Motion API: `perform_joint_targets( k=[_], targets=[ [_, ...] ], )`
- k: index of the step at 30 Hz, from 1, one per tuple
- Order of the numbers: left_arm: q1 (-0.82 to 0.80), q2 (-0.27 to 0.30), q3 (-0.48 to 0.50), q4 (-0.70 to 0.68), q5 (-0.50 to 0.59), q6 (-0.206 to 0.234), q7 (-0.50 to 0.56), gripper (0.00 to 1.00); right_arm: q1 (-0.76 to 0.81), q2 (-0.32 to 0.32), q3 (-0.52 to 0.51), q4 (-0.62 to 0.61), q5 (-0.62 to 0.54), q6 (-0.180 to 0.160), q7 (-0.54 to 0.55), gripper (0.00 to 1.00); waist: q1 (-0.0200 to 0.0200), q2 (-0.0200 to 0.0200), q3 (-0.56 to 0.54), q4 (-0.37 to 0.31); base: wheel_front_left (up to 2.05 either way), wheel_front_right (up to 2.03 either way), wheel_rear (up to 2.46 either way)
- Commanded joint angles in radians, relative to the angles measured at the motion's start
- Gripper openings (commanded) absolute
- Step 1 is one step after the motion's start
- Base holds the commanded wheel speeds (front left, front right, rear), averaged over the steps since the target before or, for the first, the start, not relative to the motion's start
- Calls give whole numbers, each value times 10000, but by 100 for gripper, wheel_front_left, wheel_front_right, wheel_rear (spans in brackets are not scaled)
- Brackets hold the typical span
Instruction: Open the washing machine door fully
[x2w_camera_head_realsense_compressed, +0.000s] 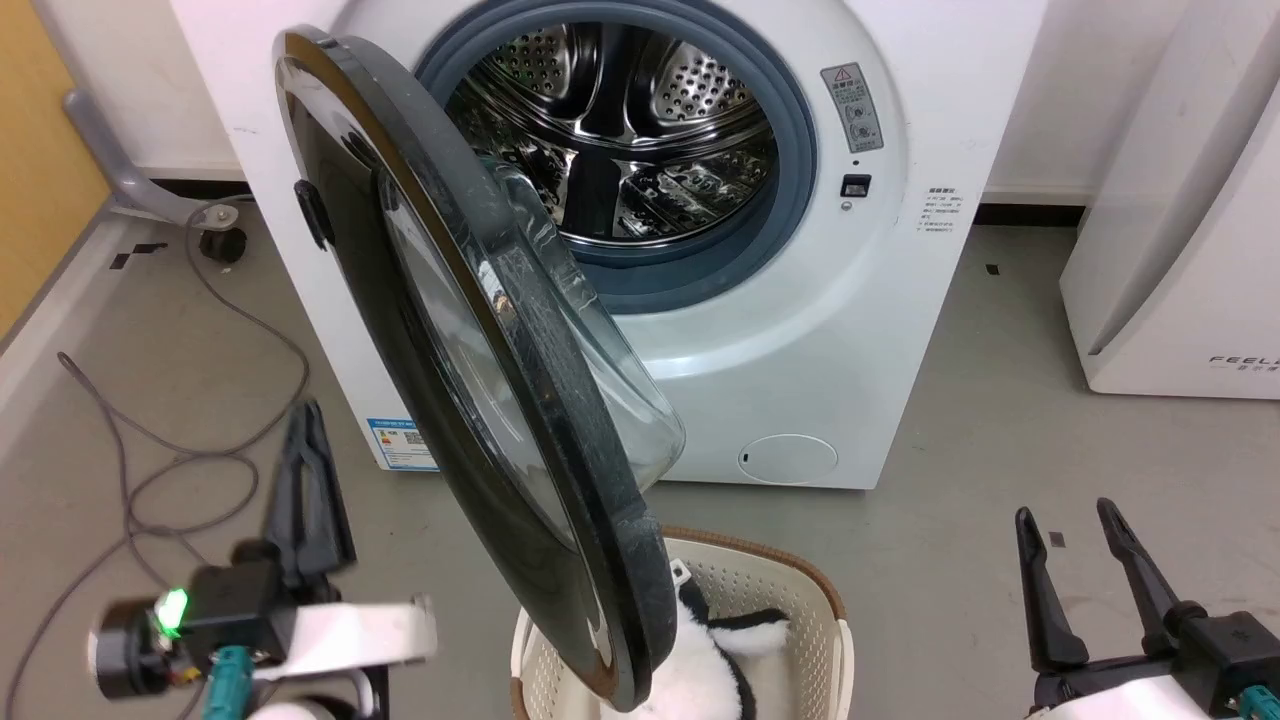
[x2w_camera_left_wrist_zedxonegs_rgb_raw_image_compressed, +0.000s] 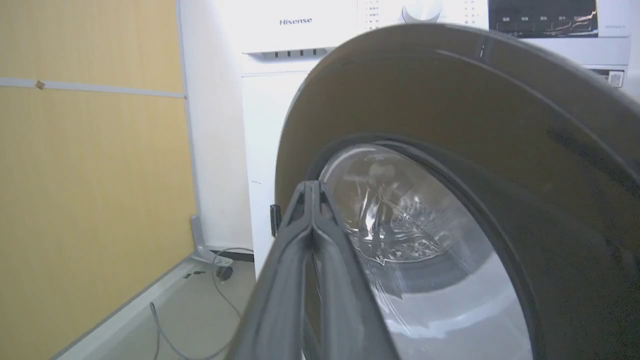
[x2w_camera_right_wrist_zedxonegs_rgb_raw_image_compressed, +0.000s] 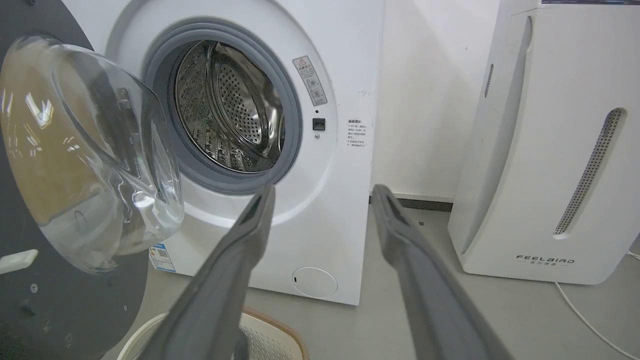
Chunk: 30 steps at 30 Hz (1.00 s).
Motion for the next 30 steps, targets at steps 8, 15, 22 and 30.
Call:
perform_joint_targets(
  k=[8,15,22,30],
  targets=[
    [-635,100,-471,-1969,402,-220,-47,0,184,50,-71,-117,80,8,-41,100,-1,0,-103,3,0,0,0],
    [-903,86,-1625,-2939,473,-637,-47,0,228,50,-54,-170,120,8,-41,100,-1,0,-155,-12,0,0,0],
    [-1049,49,-3071,-3310,558,-897,-47,0,279,50,-5,-156,122,8,-41,100,-1,0,-195,-22,0,0,0],
    [-1024,47,-4715,-2952,578,-1380,-47,0,279,51,-40,-163,109,8,-41,100,-1,0,-163,36,0,0,0]
  ],
)
